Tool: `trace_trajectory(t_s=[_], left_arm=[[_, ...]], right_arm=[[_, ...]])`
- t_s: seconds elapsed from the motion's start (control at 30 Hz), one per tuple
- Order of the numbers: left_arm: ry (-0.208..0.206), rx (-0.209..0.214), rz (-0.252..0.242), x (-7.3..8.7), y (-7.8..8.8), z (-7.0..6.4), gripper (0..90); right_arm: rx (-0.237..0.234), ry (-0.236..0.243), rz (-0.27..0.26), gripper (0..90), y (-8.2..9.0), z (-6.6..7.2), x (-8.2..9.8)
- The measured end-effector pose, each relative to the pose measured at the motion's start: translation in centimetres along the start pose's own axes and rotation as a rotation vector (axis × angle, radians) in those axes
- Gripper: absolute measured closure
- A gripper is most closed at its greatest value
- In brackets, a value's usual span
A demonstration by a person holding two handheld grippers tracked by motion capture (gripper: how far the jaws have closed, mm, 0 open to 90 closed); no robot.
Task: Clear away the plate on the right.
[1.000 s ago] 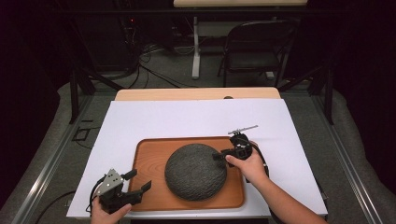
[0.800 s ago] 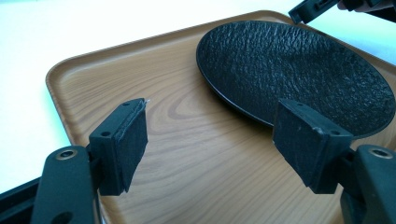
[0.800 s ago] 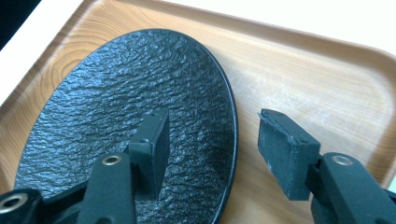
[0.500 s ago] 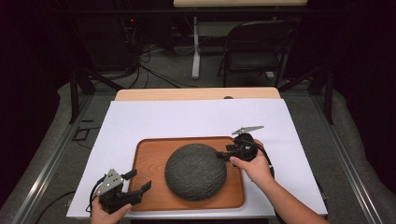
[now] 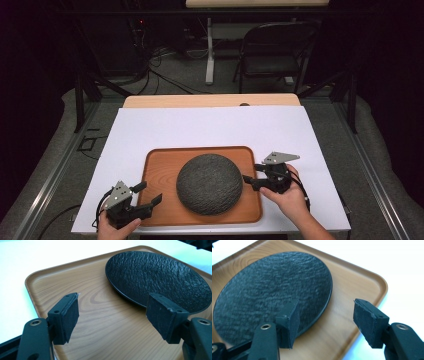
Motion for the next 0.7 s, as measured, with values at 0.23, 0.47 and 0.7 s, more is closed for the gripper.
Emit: trace_trajectory(t_s=[0.23,0.47,0.7], left_arm=[[0.001,0.0,0.001,0.0,0.0,0.0,26.4],[0.004,-0.003,-0.002,0.0,-0.1,0.0,26.4],[0.002,0.002,0.0,0.0,0.0,0.0,26.4]], right_arm=[[0.015,0.023,-0.044,37.6,2.3,0.4,2.7],[0.036,0.059,-0.066,37.6,3.6,0.5,4.3],[0.032,0.031,-0.066,37.6,3.4,0.4,5.3]])
Point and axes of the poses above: each handheld gripper's, and its own axes: y roughly backward along the jaws, x roughly out of its underside, z roughly to its left, the point moved 6 cm from there along -y, roughly forward along the jaws, and after that the axes turned 5 degrees about -y, right-handed, at the moved point
